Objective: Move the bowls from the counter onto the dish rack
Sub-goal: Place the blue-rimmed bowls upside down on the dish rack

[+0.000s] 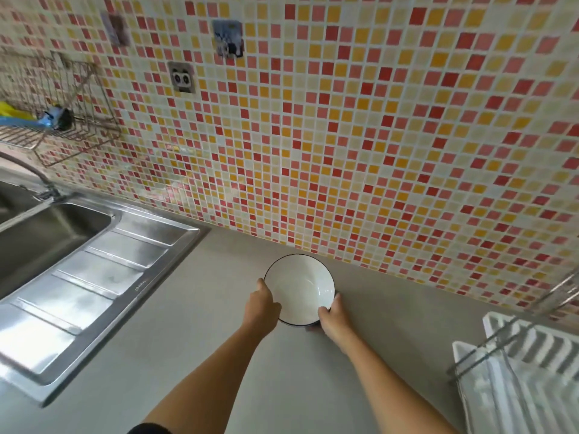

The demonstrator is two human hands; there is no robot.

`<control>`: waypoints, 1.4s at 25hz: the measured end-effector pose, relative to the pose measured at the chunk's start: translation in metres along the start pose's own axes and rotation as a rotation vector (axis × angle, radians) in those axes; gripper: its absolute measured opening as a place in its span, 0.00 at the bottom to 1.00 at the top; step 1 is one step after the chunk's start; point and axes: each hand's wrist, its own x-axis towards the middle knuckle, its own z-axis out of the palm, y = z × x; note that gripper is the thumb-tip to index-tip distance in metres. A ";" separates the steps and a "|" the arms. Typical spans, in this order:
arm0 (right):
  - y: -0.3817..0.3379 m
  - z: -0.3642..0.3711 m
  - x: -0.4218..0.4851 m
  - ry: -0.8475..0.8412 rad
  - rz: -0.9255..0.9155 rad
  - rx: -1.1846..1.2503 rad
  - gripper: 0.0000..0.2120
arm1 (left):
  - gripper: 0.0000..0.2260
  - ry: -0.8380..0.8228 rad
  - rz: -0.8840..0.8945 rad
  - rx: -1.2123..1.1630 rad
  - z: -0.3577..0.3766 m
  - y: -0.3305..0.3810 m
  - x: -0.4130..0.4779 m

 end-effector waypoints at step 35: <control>-0.100 -0.428 -0.445 0.078 -0.940 0.135 0.43 | 0.19 -0.225 1.062 -0.791 -0.027 0.306 -0.460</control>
